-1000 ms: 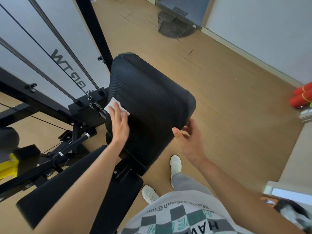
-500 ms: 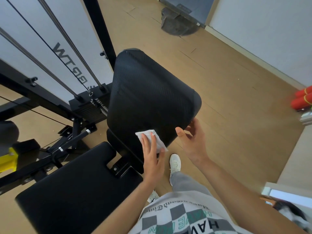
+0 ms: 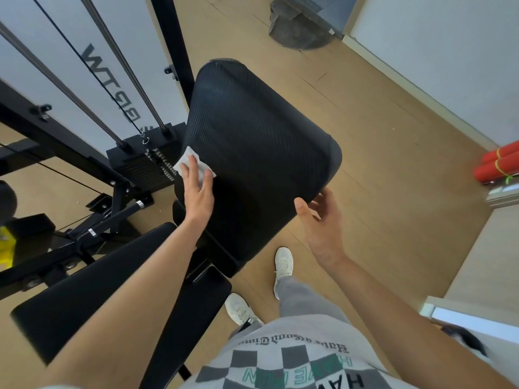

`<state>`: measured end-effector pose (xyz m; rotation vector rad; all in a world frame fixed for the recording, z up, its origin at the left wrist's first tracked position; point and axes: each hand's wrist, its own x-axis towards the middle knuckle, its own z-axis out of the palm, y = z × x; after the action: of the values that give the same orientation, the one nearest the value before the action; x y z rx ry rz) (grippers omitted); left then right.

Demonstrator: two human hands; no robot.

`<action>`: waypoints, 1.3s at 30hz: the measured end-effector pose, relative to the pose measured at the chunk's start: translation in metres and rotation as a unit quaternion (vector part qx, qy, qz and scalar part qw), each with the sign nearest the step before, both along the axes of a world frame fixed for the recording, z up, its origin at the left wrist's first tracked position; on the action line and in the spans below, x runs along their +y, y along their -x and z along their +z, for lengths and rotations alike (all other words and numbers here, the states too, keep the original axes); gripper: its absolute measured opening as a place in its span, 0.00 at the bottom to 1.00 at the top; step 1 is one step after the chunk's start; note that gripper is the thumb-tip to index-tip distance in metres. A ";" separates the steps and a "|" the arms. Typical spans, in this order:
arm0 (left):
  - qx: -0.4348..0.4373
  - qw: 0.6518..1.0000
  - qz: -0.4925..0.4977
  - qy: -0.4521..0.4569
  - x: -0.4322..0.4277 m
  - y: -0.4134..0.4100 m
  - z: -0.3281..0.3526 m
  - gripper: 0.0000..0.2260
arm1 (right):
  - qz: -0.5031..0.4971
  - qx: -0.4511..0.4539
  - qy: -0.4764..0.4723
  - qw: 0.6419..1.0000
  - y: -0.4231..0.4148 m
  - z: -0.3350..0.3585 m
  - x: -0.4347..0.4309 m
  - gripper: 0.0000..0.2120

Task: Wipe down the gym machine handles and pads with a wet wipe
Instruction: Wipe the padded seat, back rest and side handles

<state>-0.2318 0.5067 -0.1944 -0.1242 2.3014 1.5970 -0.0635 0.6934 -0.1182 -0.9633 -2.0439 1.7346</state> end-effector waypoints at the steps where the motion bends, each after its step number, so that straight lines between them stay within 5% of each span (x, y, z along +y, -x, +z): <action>1: 0.001 1.000 0.003 -0.005 0.000 0.001 -0.002 0.28 | -0.002 0.000 0.002 1.000 0.000 0.000 0.000 0.20; 13: -0.019 0.996 -0.070 -0.059 0.028 -0.172 -0.021 0.28 | 0.083 -0.123 0.047 0.988 -0.022 -0.045 -0.035 0.29; 29: -0.058 0.998 0.016 0.001 -0.036 -0.010 -0.060 0.30 | 0.067 -0.168 -0.005 0.984 -0.019 -0.078 -0.038 0.21; 39: -0.109 0.994 -0.009 -0.029 0.006 -0.152 -0.061 0.31 | 0.095 -0.169 0.010 0.981 -0.018 -0.079 -0.032 0.20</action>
<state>-0.0793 0.5126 -0.2551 -0.2510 2.0834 1.5552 -0.0452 0.6616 -0.1972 -1.1709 -2.4034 1.7870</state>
